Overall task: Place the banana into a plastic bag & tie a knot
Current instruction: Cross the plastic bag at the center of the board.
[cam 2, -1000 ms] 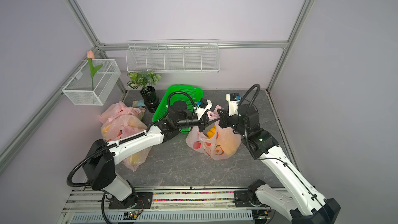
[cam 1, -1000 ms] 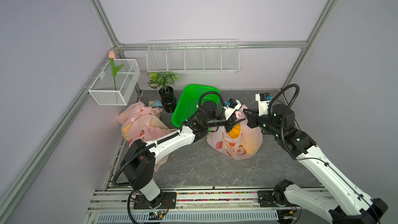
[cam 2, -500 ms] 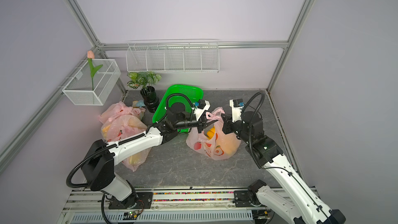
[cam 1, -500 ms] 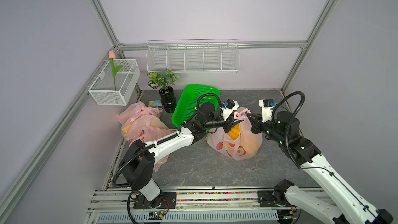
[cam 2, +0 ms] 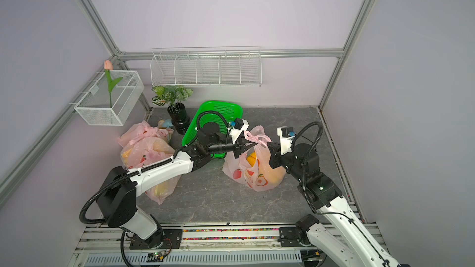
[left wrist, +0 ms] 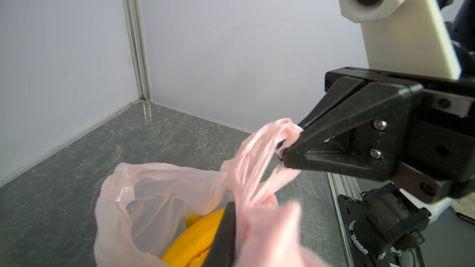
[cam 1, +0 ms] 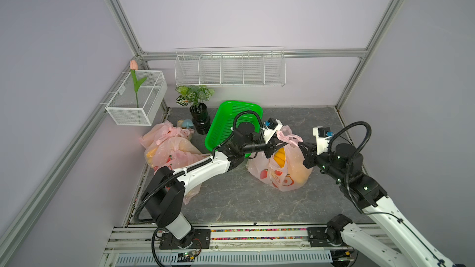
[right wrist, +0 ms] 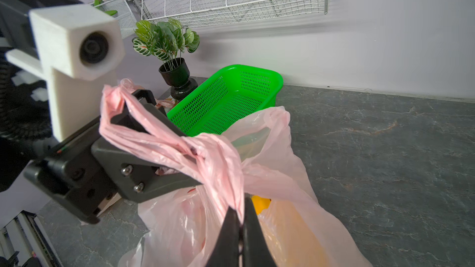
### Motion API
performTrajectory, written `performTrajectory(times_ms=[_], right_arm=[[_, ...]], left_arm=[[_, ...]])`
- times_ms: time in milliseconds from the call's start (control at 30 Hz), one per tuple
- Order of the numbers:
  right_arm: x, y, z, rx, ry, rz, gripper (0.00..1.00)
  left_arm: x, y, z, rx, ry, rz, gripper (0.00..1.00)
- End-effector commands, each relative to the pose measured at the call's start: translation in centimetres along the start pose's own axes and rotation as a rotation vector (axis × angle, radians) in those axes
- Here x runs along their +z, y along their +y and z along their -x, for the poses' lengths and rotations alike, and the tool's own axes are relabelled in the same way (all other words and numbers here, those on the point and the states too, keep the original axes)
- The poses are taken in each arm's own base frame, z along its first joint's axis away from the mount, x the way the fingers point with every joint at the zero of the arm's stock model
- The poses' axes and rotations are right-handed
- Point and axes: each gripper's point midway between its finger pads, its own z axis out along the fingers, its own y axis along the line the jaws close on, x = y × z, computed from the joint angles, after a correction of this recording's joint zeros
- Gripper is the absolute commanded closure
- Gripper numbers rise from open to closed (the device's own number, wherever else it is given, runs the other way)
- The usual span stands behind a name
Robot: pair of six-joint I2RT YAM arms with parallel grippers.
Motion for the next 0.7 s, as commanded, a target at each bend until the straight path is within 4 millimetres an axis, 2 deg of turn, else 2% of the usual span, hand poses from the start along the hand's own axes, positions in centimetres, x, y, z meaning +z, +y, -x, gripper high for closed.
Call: performTrajectory(times_ms=[0,167,300,467,533,667], right_arm=[[-0.5,0.3,-0.9,-0.033,0.019,0.021,0.93],[0.5,2.3,-3.6,0.008,0.117,0.133,0.93],[2.3,4.0,-6.3,0.039,0.186,0.193,0.93],[4.1,6.1,-6.8,0.050,0.198,0.269,0.93],[4.9,5.9,-7.2,0.046,0.212,0.247,0.93],[6.5,2.9,-8.6,0.029,0.229,0.084,0.93]], left_arm=[[-1.5,1.5,1.6,-0.005,-0.047,0.065,0.88],[-1.6,2.0,2.0,-0.004,-0.051,0.076,0.88],[-1.3,1.8,2.0,-0.001,-0.051,0.053,0.89],[-0.6,1.4,1.5,-0.020,-0.036,0.006,0.90],[-0.5,1.4,1.4,-0.029,-0.034,0.000,0.91],[-0.8,1.0,1.4,-0.033,-0.041,-0.012,0.91]])
